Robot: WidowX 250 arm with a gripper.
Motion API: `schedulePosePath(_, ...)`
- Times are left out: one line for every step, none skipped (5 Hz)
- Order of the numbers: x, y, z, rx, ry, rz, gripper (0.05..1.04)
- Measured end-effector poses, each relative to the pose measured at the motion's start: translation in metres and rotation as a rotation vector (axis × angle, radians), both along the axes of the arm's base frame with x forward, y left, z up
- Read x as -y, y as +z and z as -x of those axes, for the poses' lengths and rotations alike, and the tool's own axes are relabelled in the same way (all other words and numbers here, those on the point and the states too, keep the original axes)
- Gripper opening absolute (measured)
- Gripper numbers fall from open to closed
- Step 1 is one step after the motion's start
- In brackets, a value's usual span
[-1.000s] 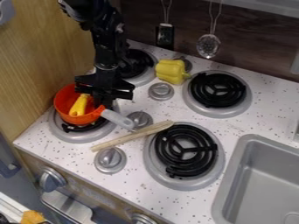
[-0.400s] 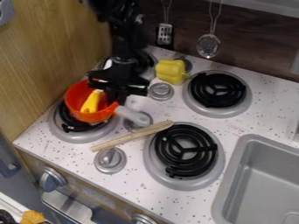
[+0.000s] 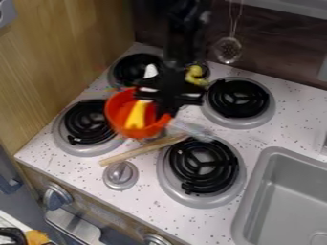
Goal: Take the orange pot and put it on the lower right corner burner.
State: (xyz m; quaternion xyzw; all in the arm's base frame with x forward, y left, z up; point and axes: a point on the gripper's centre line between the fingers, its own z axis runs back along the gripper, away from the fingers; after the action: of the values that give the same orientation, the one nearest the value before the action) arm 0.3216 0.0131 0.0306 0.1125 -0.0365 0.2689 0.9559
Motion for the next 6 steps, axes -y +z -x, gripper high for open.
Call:
schedulePosePath(0.035,0.000,-0.007,0.010,0.023,-0.013,0.078)
schedulePosePath(0.062,-0.005,-0.012,0.005,0.031,-0.026,0.078)
schedulePosePath(0.080,-0.022,-0.013,0.027,0.050,-0.031,0.078)
schedulePosePath(0.090,-0.041,-0.019,0.077,0.083,-0.011,0.078)
schedulePosePath(0.092,-0.047,-0.014,0.071,0.096,0.005,0.078)
schedulePosePath(0.096,-0.050,-0.008,0.050,0.127,0.031,0.078)
